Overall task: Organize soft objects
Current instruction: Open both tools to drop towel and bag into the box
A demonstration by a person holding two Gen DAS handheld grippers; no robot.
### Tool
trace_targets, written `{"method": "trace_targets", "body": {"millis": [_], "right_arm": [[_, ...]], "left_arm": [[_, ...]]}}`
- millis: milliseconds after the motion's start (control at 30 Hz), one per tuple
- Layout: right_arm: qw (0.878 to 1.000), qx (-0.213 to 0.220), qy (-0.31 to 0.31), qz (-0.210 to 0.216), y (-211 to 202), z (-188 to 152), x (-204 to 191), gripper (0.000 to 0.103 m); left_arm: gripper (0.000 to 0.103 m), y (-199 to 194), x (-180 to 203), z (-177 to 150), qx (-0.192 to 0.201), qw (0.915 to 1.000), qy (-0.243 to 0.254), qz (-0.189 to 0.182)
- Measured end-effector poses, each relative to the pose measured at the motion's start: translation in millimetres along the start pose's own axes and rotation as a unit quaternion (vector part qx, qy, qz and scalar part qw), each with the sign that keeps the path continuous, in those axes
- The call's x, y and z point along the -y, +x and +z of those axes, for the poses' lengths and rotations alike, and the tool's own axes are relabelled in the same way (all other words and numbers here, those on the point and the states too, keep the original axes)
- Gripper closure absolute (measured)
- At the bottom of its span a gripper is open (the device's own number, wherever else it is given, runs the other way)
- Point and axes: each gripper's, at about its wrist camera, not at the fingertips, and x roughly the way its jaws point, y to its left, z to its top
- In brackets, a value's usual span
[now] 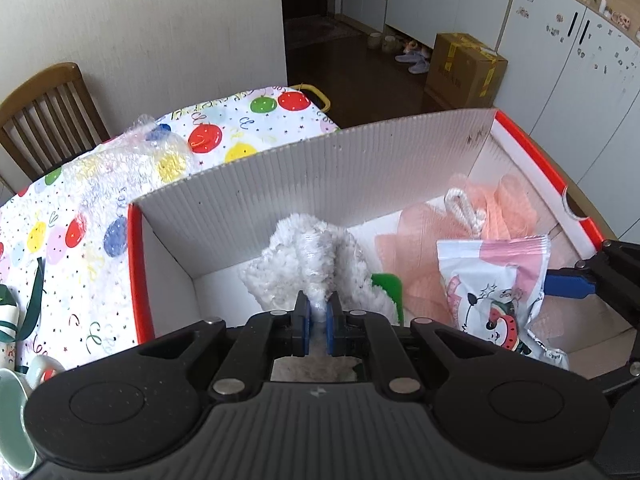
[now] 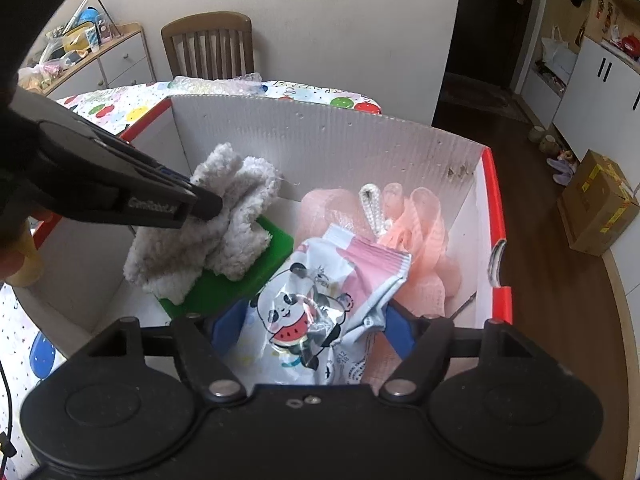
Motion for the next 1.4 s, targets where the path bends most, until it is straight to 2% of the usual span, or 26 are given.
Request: {"method": "trace_targets", "body": {"millis": [233,533,567,633,667,700,1000,1333,1400], "right_arm": [[1.000,-0.001,-0.003,-0.008,0.4,0.7,-0.6,0.027],[1.000,0.010,-0.007,-0.017,-8.4,1.6,-1.5,0.021],[1.000,0.011,-0.006,-0.018,-10.1,1.6,-0.9,0.021],[1.000,0.016,-0.004,-0.018,-14.2,1.3,-0.4,0.019],[1.000,0.017,-0.003,-0.017,-16.4,1.6,-0.3,0.019],[1.000,0.019,-0.001,-0.018,-19.0,1.5,0.3,0.018],[0.999,0.041,0.009,-0.006,-47.1,-0.8,1.9,0.012],[0.996,0.084,0.011,0.011,-86.8,-0.5,-5.0,0.001],[0.996,0.092,0.014,0.015,-94.0,-0.7,-7.0,0.001]], "left_arm": [[0.094,3.0,1.7,-4.5,-0.006,0.9999,-0.010,0.008],[0.089,-3.7,-9.6,-5.3,-0.004,0.9987,-0.049,-0.009],[0.085,-5.3,-10.3,-6.0,-0.002,0.9985,-0.053,-0.011],[0.068,-8.6,-11.0,-6.9,0.001,0.9983,-0.057,-0.011],[0.048,-8.7,-11.6,-6.3,0.003,0.9982,-0.058,-0.011],[0.032,-11.0,-11.9,-7.0,0.007,0.9981,-0.060,-0.012],[0.031,-41.9,-13.8,-15.5,0.047,0.9971,-0.060,-0.008],[0.031,-93.2,-16.5,-31.7,0.090,0.9940,-0.060,-0.010],[0.028,-103.9,-17.6,-35.7,0.098,0.9933,-0.062,-0.010]]}}
